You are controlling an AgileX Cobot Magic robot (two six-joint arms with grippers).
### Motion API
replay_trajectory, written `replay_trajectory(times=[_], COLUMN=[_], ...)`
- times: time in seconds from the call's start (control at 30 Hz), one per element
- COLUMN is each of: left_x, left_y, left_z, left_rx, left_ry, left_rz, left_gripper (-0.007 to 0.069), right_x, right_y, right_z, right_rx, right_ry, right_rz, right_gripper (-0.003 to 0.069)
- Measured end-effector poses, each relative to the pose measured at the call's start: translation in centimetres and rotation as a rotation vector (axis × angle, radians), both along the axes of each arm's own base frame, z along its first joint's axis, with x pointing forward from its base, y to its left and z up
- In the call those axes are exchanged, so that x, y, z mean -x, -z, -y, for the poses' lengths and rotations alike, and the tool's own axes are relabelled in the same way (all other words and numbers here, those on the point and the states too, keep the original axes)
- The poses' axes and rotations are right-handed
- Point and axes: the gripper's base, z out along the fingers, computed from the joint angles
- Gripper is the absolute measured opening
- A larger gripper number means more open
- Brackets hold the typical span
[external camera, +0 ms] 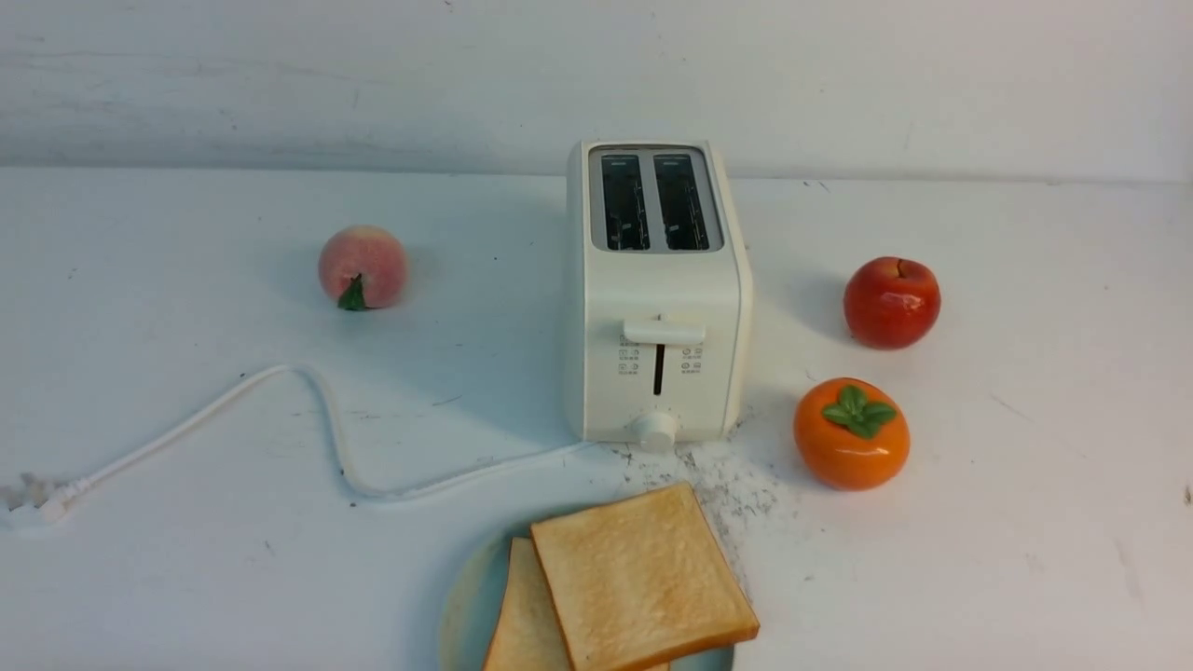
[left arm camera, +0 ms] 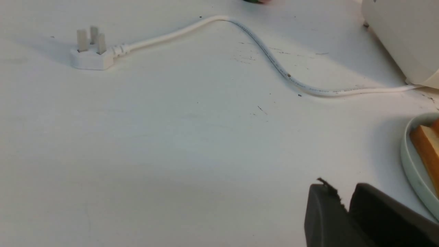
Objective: Take toasted bread from bread machine on white table place on plate.
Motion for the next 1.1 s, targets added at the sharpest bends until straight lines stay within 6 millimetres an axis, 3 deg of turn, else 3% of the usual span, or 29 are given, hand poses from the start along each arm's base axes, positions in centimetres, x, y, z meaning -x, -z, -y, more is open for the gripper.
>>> replay_trajectory(times=[1.1], left_x=[0.0], left_y=[0.0], left_z=[0.0], left_rx=[0.0], left_ry=[0.0], left_rz=[0.0], left_gripper=[0.0135], right_x=[0.0], right_y=[0.0], right_z=[0.0], right_rx=[0.0], right_ry=[0.0], right_rz=[0.0], right_gripper=[0.0188])
